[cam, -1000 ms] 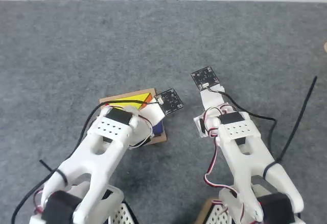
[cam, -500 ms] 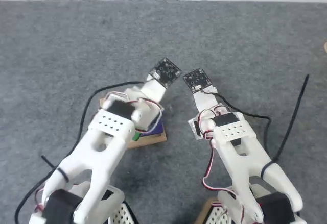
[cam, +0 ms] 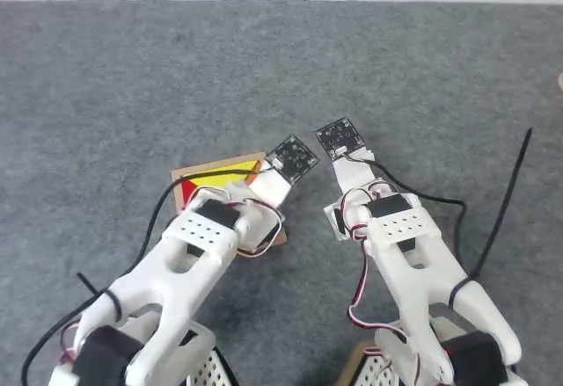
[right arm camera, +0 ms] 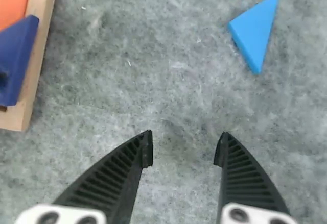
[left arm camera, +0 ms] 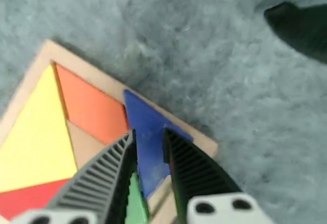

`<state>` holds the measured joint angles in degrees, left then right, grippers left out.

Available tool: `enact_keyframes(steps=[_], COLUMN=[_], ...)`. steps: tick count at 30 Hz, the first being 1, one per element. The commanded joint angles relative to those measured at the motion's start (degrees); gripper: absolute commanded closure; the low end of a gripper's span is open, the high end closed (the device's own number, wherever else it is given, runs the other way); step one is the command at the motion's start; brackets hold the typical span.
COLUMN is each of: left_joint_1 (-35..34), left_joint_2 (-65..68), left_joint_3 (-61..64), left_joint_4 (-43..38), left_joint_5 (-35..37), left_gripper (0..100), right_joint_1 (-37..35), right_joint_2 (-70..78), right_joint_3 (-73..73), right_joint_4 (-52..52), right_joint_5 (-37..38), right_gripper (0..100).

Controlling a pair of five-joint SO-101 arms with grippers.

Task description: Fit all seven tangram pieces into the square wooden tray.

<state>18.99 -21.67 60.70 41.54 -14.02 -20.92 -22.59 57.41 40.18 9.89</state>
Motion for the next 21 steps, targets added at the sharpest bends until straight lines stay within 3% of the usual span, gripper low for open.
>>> enact_keyframes(steps=[1,13,21], left_joint_1=[-1.76,-2.11,-1.14], left_joint_2=[-0.09,-0.79,-10.37], left_joint_3=[0.13,0.22,-3.56], left_joint_4=[-0.88,6.59,5.63], left_joint_5=[-0.70,-2.64,2.29], left_gripper=[91,91,91], right_joint_1=[-0.22,1.54,1.45], right_joint_2=[-0.57,-0.66,-0.66], right_joint_3=[-0.35,-0.35,-0.35], right_joint_4=[-0.31,-0.31,-0.40], right_joint_5=[-0.35,-0.26,-0.18], right_gripper=[78.6,78.6,78.6])
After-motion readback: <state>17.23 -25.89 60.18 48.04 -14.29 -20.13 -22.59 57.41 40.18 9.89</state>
